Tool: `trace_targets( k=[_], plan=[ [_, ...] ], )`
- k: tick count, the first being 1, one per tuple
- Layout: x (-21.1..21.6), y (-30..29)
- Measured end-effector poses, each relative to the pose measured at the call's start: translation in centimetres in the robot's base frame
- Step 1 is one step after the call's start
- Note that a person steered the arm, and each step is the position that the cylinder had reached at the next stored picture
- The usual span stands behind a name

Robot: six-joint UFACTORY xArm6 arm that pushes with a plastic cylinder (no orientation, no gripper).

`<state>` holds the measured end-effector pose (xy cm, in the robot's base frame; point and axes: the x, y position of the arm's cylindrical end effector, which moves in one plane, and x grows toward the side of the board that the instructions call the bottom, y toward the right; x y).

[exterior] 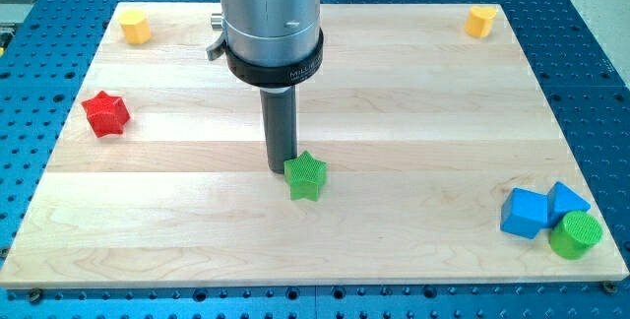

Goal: Push the green star into the blue cube

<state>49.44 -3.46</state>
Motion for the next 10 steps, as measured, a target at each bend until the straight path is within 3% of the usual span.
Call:
trace_targets(
  k=[2, 3, 5, 8, 10],
  plan=[
    [6.8, 0.3],
    [7.5, 0.0],
    [4.0, 3.3],
    [6.4, 14.0],
    [6.4, 15.7]
  ],
)
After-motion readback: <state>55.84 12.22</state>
